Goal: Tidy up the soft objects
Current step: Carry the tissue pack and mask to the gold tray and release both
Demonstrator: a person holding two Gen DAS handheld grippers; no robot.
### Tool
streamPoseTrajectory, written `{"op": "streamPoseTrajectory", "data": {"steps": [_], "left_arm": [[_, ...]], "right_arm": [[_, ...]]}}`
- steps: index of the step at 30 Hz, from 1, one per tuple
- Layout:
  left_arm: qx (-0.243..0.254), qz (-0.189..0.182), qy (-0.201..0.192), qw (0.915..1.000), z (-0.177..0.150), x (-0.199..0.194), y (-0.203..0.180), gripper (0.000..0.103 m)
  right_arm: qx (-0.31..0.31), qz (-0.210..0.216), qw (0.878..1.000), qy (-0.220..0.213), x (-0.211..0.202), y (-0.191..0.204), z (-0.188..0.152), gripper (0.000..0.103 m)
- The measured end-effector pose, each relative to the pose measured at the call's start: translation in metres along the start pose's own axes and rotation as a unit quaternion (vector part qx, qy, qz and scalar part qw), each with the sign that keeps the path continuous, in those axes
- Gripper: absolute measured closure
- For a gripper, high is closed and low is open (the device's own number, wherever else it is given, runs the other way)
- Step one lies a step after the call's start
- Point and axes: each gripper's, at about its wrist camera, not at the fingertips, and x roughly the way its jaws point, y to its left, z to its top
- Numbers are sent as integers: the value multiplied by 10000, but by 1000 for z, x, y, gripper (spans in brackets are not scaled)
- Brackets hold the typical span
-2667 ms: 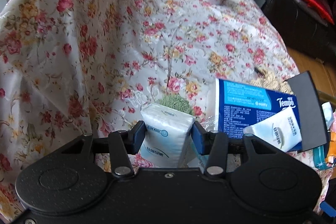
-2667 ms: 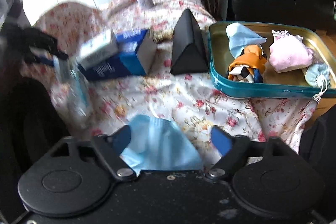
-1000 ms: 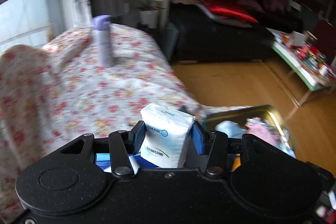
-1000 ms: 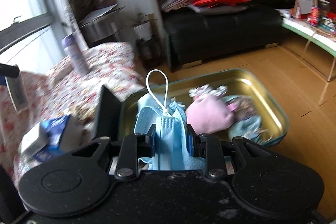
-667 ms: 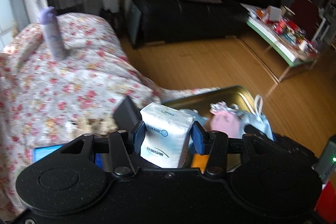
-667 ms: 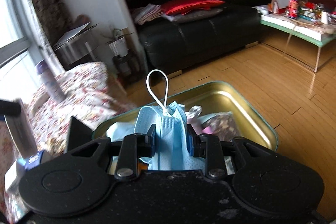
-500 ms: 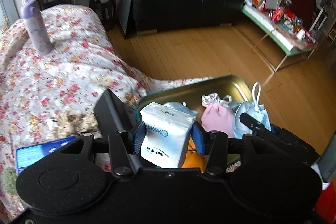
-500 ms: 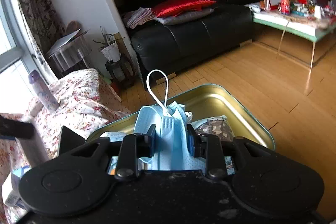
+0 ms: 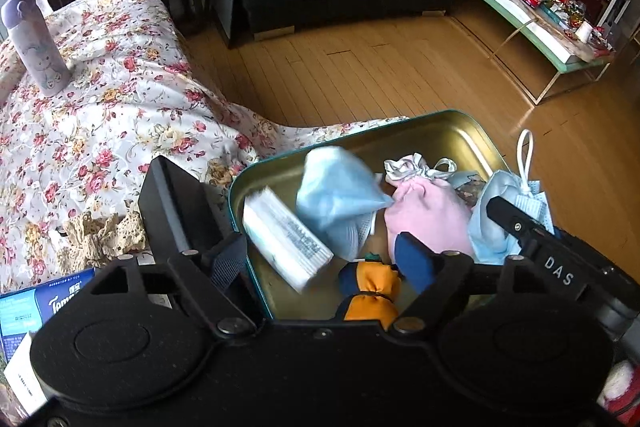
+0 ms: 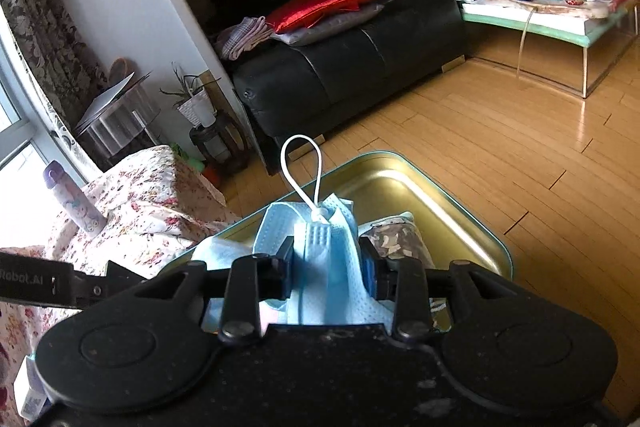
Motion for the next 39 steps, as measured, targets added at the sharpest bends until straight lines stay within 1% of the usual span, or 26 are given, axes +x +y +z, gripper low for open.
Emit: {"op": "streamPoseTrajectory", "data": {"steps": [5, 10, 13, 17, 19, 23, 27, 28, 29, 31, 34, 39], "left_arm": [[-96, -2, 22, 10000, -2, 2, 5, 26], [-150, 42, 5, 9999, -4, 1, 11, 25], [-195, 33, 8, 9998, -5, 1, 13, 25], [-169, 40, -7, 9998, -4, 0, 13, 25], [-154, 46, -13, 9999, -4, 0, 11, 25], [-116, -5, -7, 9999, -4, 1, 7, 25], [-8, 19, -30, 10000, -3, 3, 1, 25], [13, 22, -31, 10000, -3, 3, 0, 25], [32, 24, -29, 10000, -3, 4, -1, 24], [49, 23, -18, 10000, -3, 6, -2, 24], [11, 6, 12, 10000, -3, 9, -1, 24], [-41, -20, 26, 10000, -4, 9, -1, 24]], "right_arm": [[-22, 9, 10000, 48, 0, 2, -3, 70], [-345, 35, 9993, 132, 0, 8, -7, 69], [-480, -37, 9988, 94, 1, 10, -8, 69], [-226, -114, 9995, 170, 14, 3, 5, 69], [-286, -284, 9992, 81, 24, 4, 12, 69], [-641, -747, 9951, 7, 50, 10, 26, 69], [-798, -828, 9933, 85, 71, 8, 39, 69], [-828, -834, 9930, 124, 75, 6, 41, 66], [-843, -839, 9928, 167, 78, 4, 43, 55], [-751, -864, 9931, 266, 82, -1, 45, 38], [-427, -676, 9962, 340, 80, -13, 49, 34], [-108, -668, 9975, 198, 74, -24, 53, 31]]}}
